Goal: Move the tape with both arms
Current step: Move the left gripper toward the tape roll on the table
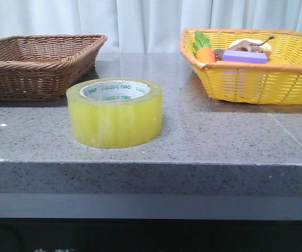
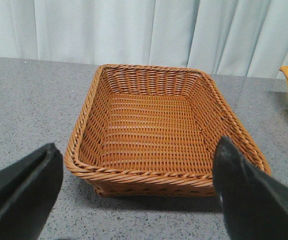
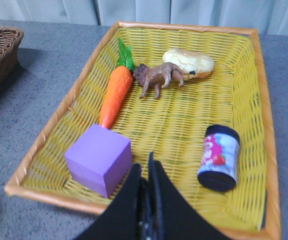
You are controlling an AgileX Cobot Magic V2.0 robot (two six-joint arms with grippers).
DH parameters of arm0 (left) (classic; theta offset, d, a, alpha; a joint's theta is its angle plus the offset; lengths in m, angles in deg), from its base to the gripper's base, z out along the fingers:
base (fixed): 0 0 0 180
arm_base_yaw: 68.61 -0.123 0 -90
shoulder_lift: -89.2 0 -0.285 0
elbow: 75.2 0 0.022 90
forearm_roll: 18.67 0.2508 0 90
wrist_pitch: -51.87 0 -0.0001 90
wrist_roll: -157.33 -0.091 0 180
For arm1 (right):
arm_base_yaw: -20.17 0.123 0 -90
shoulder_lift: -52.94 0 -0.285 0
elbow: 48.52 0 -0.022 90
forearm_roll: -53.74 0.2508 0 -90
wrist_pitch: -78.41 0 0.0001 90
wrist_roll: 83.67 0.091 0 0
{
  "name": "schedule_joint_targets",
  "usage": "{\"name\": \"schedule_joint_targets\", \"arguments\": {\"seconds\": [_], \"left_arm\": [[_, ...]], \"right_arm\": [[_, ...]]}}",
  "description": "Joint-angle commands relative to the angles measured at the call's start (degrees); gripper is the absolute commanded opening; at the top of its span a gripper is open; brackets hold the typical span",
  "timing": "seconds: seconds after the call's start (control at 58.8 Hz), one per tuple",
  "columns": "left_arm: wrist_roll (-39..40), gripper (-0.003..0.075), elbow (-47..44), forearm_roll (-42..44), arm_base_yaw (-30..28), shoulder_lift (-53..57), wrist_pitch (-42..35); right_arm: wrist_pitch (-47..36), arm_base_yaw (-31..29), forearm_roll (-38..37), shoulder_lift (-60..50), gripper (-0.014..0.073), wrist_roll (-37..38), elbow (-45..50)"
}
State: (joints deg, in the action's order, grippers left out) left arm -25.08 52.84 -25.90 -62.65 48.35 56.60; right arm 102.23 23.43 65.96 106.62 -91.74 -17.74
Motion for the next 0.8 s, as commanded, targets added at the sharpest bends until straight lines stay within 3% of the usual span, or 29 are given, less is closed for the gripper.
{"name": "schedule_joint_targets", "arguments": {"seconds": [0.0,0.221,0.425,0.544,0.782], "left_arm": [[0.51,0.06,2.08,-0.04,0.02,-0.39,-4.74],[0.51,0.06,2.08,-0.04,0.02,-0.39,-4.74],[0.51,0.06,2.24,-1.16,0.32,-0.39,-4.0],[-0.16,0.06,6.31,-0.06,3.19,-2.9,5.61],[0.09,0.0599,20.67,0.61,15.99,-18.35,24.39]], "right_arm": [[-8.28,0.16,0.39,-6.98,-0.0089,-0.38,5.48],[-12.89,2.07,1.9,-23.69,-0.0089,-0.38,21.1],[-13.72,2.07,1.87,-31.16,-0.0089,-0.38,25.43],[-14.04,2.07,1.87,-31.04,-0.0089,-0.38,25.43],[-14.17,2.07,1.87,-31.05,-0.0089,-0.38,25.43]]}}
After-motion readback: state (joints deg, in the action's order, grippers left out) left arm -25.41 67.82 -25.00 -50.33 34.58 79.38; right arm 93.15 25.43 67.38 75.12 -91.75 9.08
